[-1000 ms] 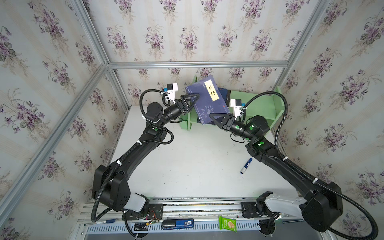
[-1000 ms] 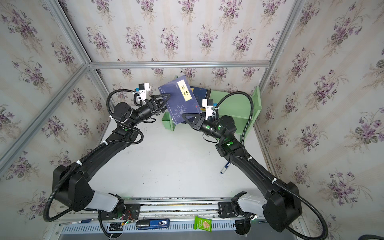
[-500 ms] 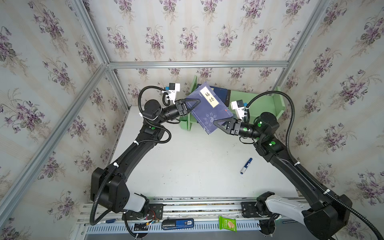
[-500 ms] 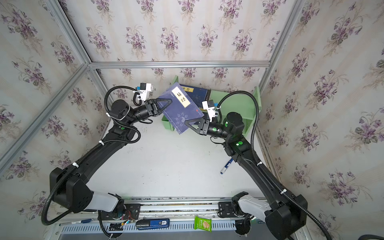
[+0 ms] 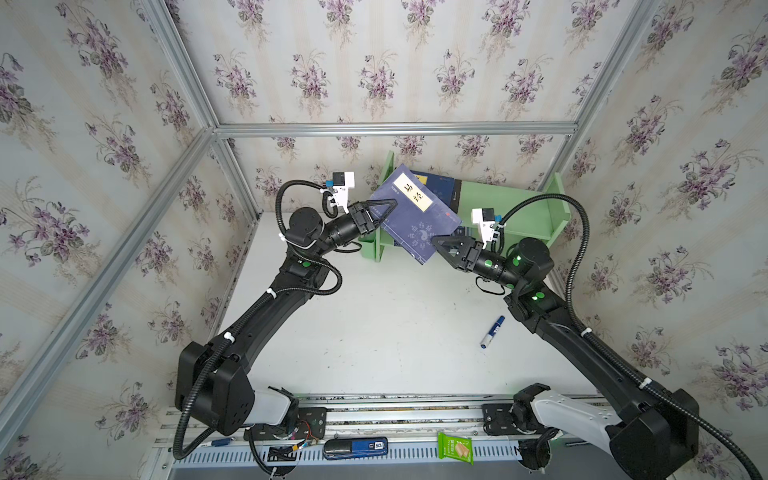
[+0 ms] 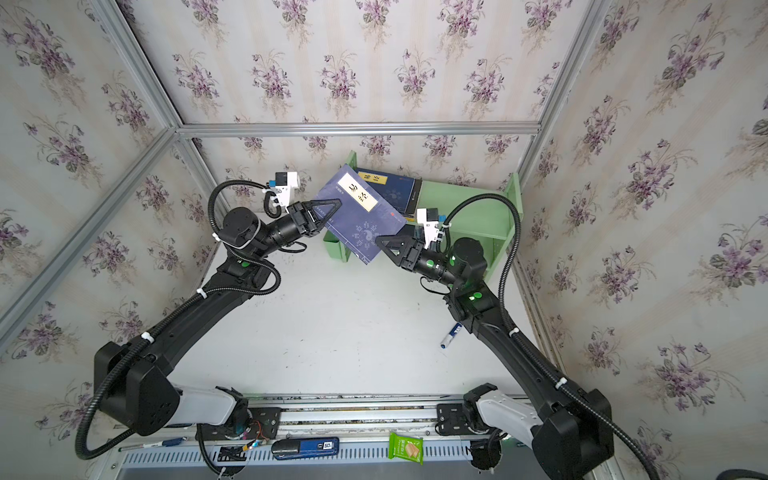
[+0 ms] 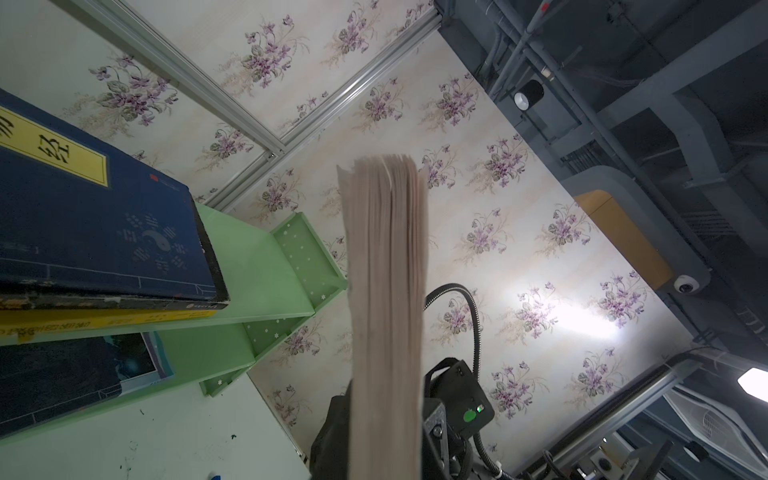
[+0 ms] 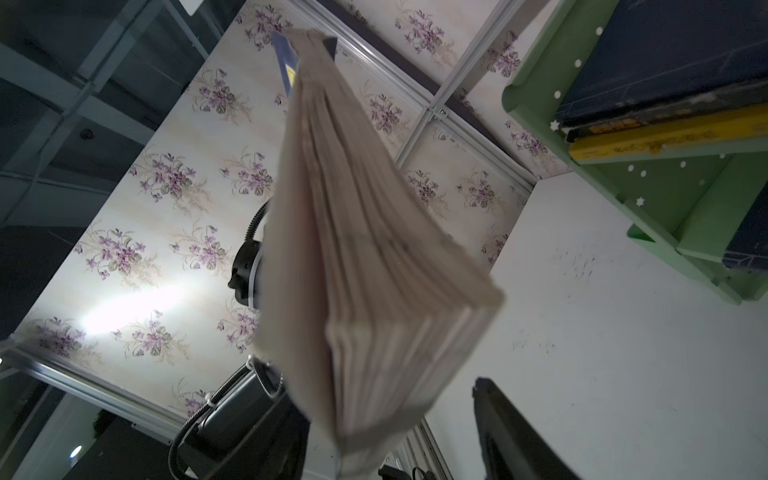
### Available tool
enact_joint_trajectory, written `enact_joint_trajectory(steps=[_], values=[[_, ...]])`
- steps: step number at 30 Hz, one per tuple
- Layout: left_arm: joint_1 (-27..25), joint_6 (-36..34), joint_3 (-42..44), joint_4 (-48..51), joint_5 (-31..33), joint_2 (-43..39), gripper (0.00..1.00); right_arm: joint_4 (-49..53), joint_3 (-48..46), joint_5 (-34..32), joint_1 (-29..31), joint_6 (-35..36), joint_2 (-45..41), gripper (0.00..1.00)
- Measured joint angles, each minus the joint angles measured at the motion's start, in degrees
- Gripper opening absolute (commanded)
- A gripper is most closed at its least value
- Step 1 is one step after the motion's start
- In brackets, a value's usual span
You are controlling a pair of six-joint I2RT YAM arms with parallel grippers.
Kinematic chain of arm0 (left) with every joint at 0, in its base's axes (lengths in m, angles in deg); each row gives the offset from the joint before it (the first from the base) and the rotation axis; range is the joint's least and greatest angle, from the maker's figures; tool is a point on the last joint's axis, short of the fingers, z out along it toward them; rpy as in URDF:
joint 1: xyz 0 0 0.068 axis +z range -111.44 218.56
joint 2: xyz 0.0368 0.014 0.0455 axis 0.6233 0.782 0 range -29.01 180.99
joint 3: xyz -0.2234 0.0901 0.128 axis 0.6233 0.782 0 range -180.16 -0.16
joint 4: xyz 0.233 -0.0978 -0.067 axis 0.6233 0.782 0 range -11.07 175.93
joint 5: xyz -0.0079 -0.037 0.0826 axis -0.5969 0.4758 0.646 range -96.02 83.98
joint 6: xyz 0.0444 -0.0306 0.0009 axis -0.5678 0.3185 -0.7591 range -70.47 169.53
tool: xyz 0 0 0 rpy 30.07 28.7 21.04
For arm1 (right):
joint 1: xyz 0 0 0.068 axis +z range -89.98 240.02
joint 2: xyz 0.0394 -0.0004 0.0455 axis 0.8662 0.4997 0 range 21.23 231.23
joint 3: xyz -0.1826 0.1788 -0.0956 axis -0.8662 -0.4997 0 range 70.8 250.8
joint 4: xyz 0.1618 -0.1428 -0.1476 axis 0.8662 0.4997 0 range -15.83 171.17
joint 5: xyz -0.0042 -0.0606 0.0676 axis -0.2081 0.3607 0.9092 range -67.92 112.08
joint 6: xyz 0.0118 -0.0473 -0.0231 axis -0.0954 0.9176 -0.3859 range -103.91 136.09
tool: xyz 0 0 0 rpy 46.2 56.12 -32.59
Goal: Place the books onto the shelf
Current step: 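Lower the yellow-labelled book onto the top-tier stack with both grippers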
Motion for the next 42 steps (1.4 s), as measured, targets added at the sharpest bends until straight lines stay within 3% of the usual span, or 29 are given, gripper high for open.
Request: enact_joint_trajectory(steps=[7,18,24,26,28,30,37,39,42], values=[[-1.55,3.58,0.39,-5.62,7.52,2.05,0.09,-7.63,-0.68,-4.55,2.89,-2.93,3.13,0.60],[-3.19,4.79,1.18,-7.48,14.29,3.02,0.10,-7.91,1.38,-10.29,3.65,-2.32,4.17,0.30],[-3.72,5.62,0.68,-8.87,15.47,4.26,0.17,-4.68,5.25,-11.98,3.23,-0.20,5.01,0.14],[-3.78,5.73,0.37,-8.85,16.04,4.57,0.21,-3.50,6.21,-11.54,2.62,0.22,5.40,0.00],[-3.78,5.88,-0.07,-8.83,16.09,4.76,0.31,-2.01,7.61,-10.97,1.68,0.15,5.90,0.00],[-3.78,5.86,-0.81,-8.46,16.09,4.94,0.49,-0.28,9.09,-10.19,0.61,0.13,6.49,0.04],[-2.21,3.61,-2.45,-5.09,15.47,3.74,0.94,4.85,16.68,-3.91,-6.88,-0.96,9.92,0.03],[-0.90,2.14,-2.45,-2.58,15.45,2.69,0.99,7.56,20.22,-1.27,-9.42,-1.68,11.52,0.02],[1.70,-0.92,-1.62,2.01,15.08,0.42,0.99,12.52,26.49,2.97,-11.98,-0.48,14.51,0.01]])
